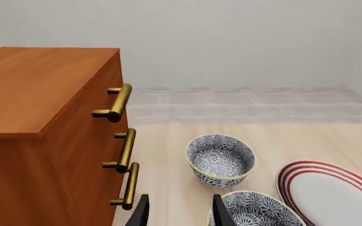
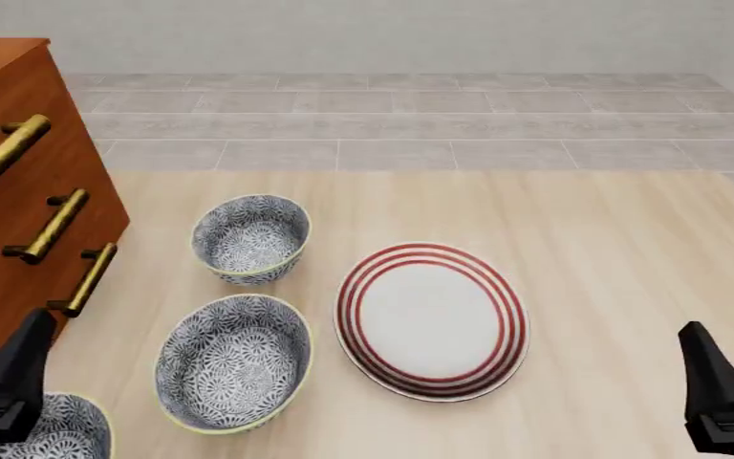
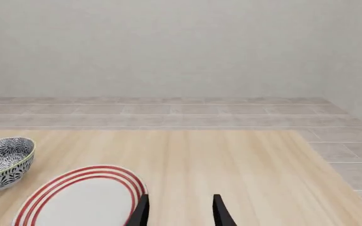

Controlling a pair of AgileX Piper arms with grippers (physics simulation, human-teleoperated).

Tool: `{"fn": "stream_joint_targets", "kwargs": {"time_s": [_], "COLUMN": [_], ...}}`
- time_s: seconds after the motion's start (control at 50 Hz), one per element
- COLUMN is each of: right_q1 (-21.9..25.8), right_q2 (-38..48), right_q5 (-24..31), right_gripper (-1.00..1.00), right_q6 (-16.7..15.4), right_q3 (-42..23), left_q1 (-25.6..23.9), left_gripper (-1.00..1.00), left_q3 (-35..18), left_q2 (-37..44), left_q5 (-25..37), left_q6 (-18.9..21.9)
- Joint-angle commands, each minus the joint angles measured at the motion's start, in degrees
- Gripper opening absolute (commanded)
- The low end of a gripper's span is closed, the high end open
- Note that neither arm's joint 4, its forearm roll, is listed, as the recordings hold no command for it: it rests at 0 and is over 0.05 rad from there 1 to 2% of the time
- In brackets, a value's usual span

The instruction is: Put the bowl at the front on the plate.

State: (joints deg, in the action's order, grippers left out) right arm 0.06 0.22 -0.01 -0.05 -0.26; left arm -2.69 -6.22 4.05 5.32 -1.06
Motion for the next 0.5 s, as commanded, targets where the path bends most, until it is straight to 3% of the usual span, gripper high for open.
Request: {"fn": "stream_joint_targets", "kwargs": {"time_s": [0.02, 0.08, 0.18, 0.5], "right_q1": [0.1, -0.2, 0.0, 0.1], "right_q2": [-0.1, -0.1, -0.1, -0.1], "right_q5": [0.2, 0.3, 0.3, 0.6], "right_gripper": [1.0, 1.0, 1.0, 1.0], "right_q6": [-0.1, -0.1, -0.4, -0.9], "right_q3": [-0.1, -0.2, 0.0, 0.0], "left_q1": [-1.9, -3.2, -5.3, -0.8], "left_gripper": [1.0, 1.0, 1.0, 1.0], "left_q3": [-6.8, -10.1, -14.6, -30.5], "left_q2": [8.9, 9.0, 9.7, 15.4], "left_q5": [3.5, 7.3, 13.2, 30.2], "left_q6": [-0.8, 2.5, 2.1, 6.3]}}
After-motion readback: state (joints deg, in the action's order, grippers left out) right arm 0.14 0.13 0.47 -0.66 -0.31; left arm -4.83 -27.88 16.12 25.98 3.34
